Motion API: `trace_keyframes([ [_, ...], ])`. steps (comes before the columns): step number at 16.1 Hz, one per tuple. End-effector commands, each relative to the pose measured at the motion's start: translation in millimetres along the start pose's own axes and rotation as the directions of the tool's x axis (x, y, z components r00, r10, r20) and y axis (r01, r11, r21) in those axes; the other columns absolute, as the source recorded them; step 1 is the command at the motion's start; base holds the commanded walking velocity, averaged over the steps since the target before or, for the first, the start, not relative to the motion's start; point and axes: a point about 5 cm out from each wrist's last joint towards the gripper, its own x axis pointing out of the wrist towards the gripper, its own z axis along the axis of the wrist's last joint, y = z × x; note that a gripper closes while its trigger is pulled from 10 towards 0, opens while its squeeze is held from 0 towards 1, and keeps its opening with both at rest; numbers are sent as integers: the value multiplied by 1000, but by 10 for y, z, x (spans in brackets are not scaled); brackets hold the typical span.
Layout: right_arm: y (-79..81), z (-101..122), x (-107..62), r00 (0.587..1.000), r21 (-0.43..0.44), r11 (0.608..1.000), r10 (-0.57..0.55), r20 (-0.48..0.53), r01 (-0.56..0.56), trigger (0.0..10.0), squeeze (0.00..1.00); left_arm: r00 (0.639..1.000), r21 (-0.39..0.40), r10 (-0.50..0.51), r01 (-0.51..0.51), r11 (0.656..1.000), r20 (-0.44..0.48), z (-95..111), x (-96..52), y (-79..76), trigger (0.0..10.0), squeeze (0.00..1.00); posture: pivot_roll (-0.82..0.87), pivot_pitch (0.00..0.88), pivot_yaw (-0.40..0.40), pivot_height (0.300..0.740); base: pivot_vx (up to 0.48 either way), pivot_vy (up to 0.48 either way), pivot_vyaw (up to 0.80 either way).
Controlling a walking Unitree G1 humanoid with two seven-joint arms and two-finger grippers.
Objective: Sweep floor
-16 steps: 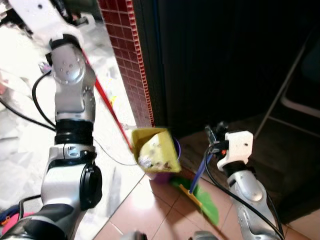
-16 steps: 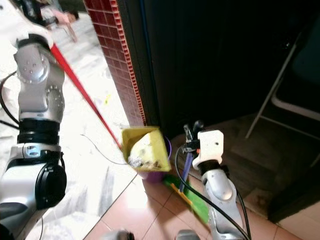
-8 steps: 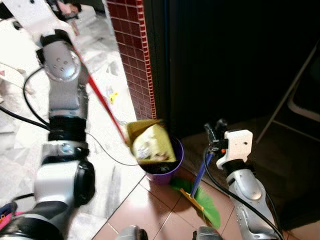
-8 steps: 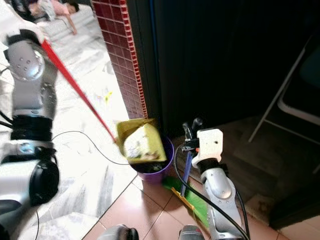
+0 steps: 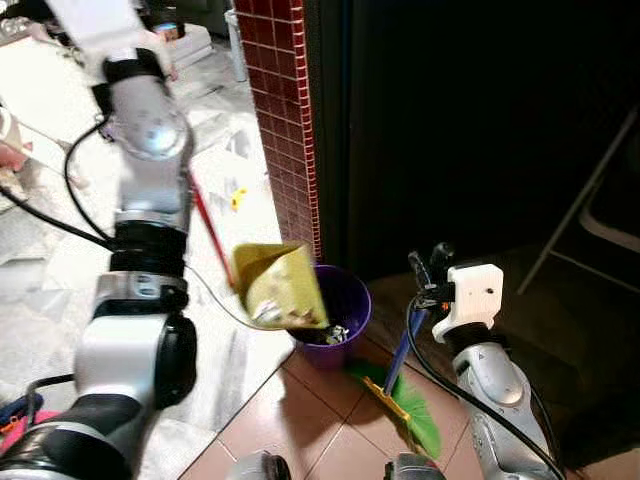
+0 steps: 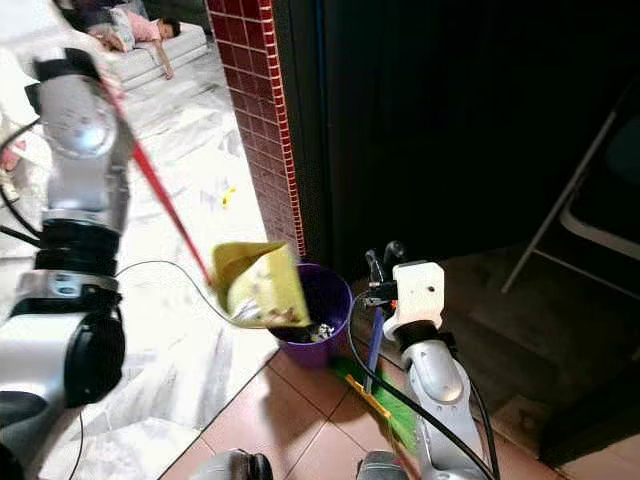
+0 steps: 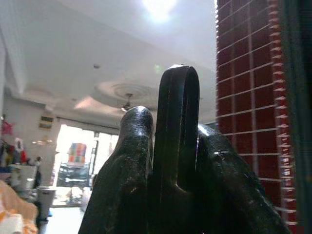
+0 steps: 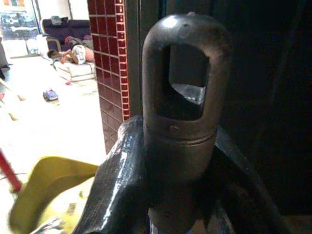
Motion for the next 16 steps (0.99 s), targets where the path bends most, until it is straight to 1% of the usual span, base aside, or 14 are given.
trace_keyframes([
  [1, 19, 92, 14, 999, 3, 1000, -4, 39, 4, 10000, 0, 996, -23, 11, -8, 1000, 89, 176, 75, -50, 10000, 0, -203, 0, 116, 740, 0, 0, 0],
  [3, 17, 94, 12, 999, 2, 1000, -9, 40, 9, 10000, 0, 994, -2, 11, -11, 1000, 112, 187, 58, -74, 10000, 0, -206, 0, 115, 740, 0, 0, 0],
  [4, 17, 100, 13, 999, 1, 1000, -12, 41, 12, 10000, 0, 987, 19, -10, 7, 1000, 158, 232, 38, -127, 10000, 0, -209, 0, 116, 740, 0, 0, 0],
  [5, 18, 103, 14, 999, 0, 1000, -13, 42, 13, 10000, 0, 984, 26, -23, 18, 1000, 176, 251, 27, -154, 10000, 0, -212, 0, 116, 740, 0, 0, 0],
  [6, 18, 103, 14, 999, 0, 1000, -13, 42, 13, 10000, 0, 984, 26, -23, 18, 1000, 176, 251, 27, -154, 10000, 0, -212, 0, 116, 740, 0, 0, 0],
  [7, 16, 106, 9, 999, -1, 1000, -16, 42, 16, 10000, 0, 978, 24, -53, 49, 999, 203, 281, -12, -226, 10000, 0, -217, 0, 119, 740, 0, 0, 0],
  [8, 3, 119, -15, 999, -4, 1000, -26, 43, 26, 10000, 0, 956, 25, -139, 138, 990, 258, 344, -151, -412, 10000, 0, -242, 0, 127, 740, 0, 0, 0],
  [9, -12, 128, -40, 998, -8, 999, -35, 43, 36, 10000, 0, 935, 24, -197, 199, 980, 296, 391, -257, -538, 10000, 0, -245, 0, 128, 740, 0, 0, 0],
  [10, -26, 134, -66, 998, -12, 999, -43, 42, 44, 10000, 0, 906, 26, -260, 266, 964, 334, 436, -380, -663, 10000, 0, -250, 0, 132, 740, 0, 0, 0],
  [11, -43, 135, -105, 998, -15, 998, -55, 39, 55, 10000, 0, 881, 11, -308, 326, 945, 358, 477, -497, -776, 10000, 0, -257, 0, 141, 740, 0, 0, 0],
  [12, -47, 129, -124, 998, -15, 998, -61, 35, 61, 10000, 0, 880, -3, -310, 333, 943, 360, 490, -509, -803, 10000, 0, -260, 0, 145, 740, 0, 0, 0],
  [14, -42, 126, -128, 997, -15, 998, -63, 35, 63, 10000, 0, 881, 4, -300, 321, 947, 367, 505, -493, -807, 10000, 0, -264, 0, 149, 740, 0, 0, 0],
  [16, -35, 143, -130, 997, -15, 998, -67, 39, 68, 10000, 0, 872, 59, -259, 258, 964, 416, 578, -392, -788, 10000, 0, -278, 0, 149, 740, 0, 0, 0],
])
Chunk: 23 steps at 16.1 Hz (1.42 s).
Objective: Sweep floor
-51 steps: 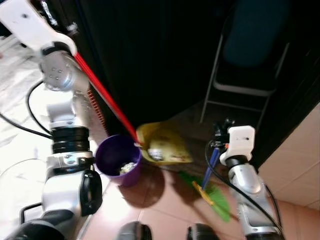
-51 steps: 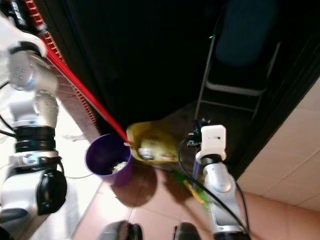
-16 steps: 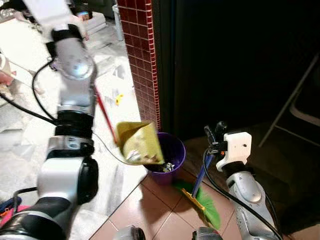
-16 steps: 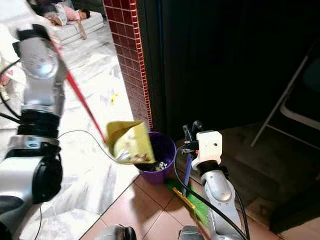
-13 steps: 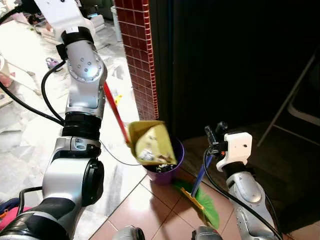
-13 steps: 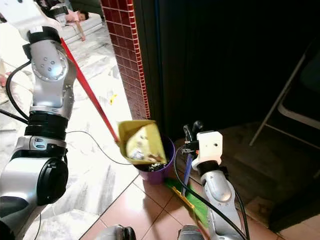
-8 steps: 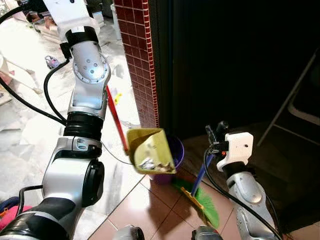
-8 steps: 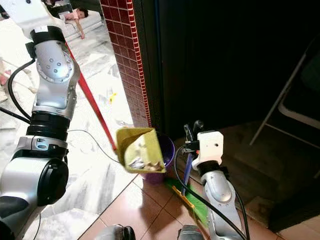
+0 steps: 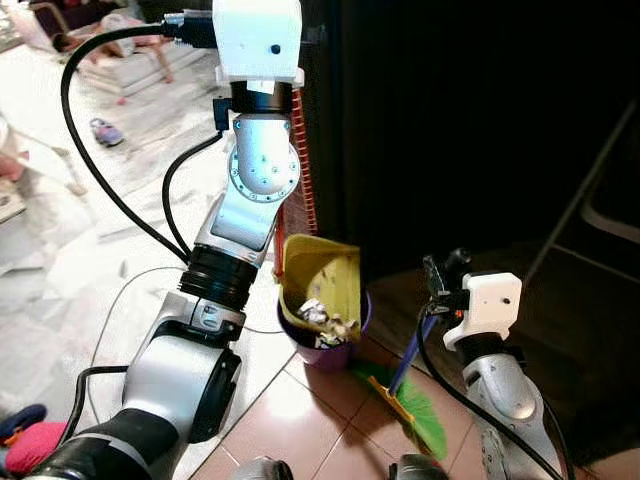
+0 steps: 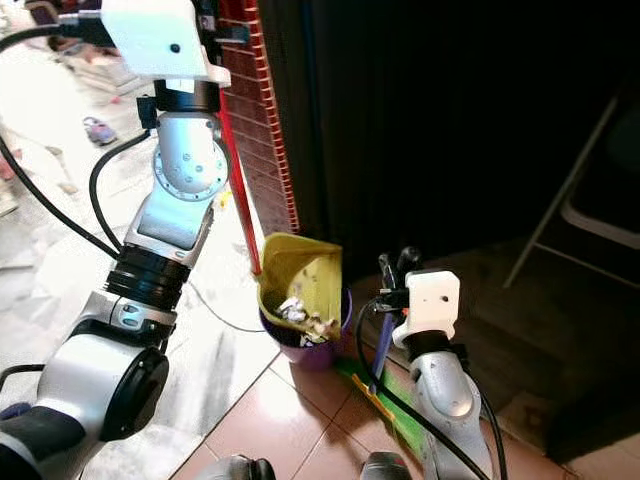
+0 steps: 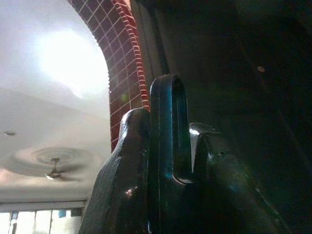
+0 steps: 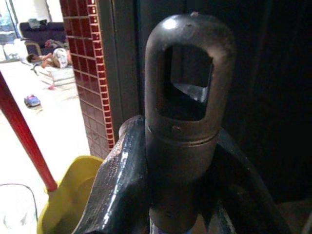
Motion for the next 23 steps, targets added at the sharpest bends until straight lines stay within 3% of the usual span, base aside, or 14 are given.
trace_keyframes([
  [1, 13, 81, 1, 1000, -1, 1000, -4, 26, 4, 10000, 0, 988, 72, 14, -26, 997, 154, 187, 235, 103, 10000, 0, -282, 0, 147, 740, 0, 0, 0],
  [5, -35, 84, -88, 1000, -14, 1000, -21, 8, 22, 10000, 0, 966, 150, -55, 17, 989, 254, 248, 278, 95, 10000, 0, -301, 0, 153, 740, 0, 0, 0],
  [8, -16, 93, -77, 1000, -10, 1000, -22, 12, 22, 10000, 0, 969, 181, -45, 0, 984, 242, 183, 298, 174, 10000, 0, -302, 0, 152, 740, 0, 0, 0],
  [12, -37, 116, -74, 1000, -16, 1000, -20, 11, 20, 10000, 0, 954, 149, -105, 65, 987, 280, 244, 92, -89, 10000, 0, -309, 0, 145, 740, 0, 0, 0],
  [15, -63, 120, -72, 1000, -23, 1000, -20, 14, 21, 10000, 0, 919, 67, -216, 205, 976, 330, 368, -103, -365, 10000, 0, -309, 0, 142, 740, 0, 0, 0],
  [17, -70, 124, -35, 1000, -25, 999, -20, 18, 20, 10000, 0, 912, 42, -244, 245, 969, 331, 380, -142, -408, 10000, 0, -294, 0, 142, 740, 0, 0, 0],
  [18, -61, 114, 0, 1000, -23, 1000, -17, 21, 17, 10000, 0, 918, 55, -242, 237, 970, 315, 345, -118, -369, 10000, 0, -279, 0, 141, 740, 0, 0, 0],
  [19, -48, 112, 30, 1000, -18, 1000, -14, 26, 14, 10000, 0, 948, 61, -193, 184, 981, 252, 265, -30, -269, 10000, 0, -267, 0, 136, 740, 0, 0, 0],
  [21, 11, 104, 125, 999, -2, 1000, 5, 35, -5, 10000, 0, 967, 129, -78, 48, 990, 244, 258, 305, 104, 10000, 0, -240, 0, 124, 740, 0, 0, 0],
  [22, 67, 90, 210, 999, 16, 999, 33, 41, -34, 10000, 0, 971, 194, 2, -49, 980, 239, 277, 565, 432, 10000, 0, -197, 0, 108, 740, 0, 0, 0],
  [23, 76, 81, 238, 999, 17, 999, 36, 41, -37, 10000, 0, 974, 206, 30, -77, 976, 223, 260, 613, 521, 10000, 0, -185, 0, 106, 740, 0, 0, 0],
])
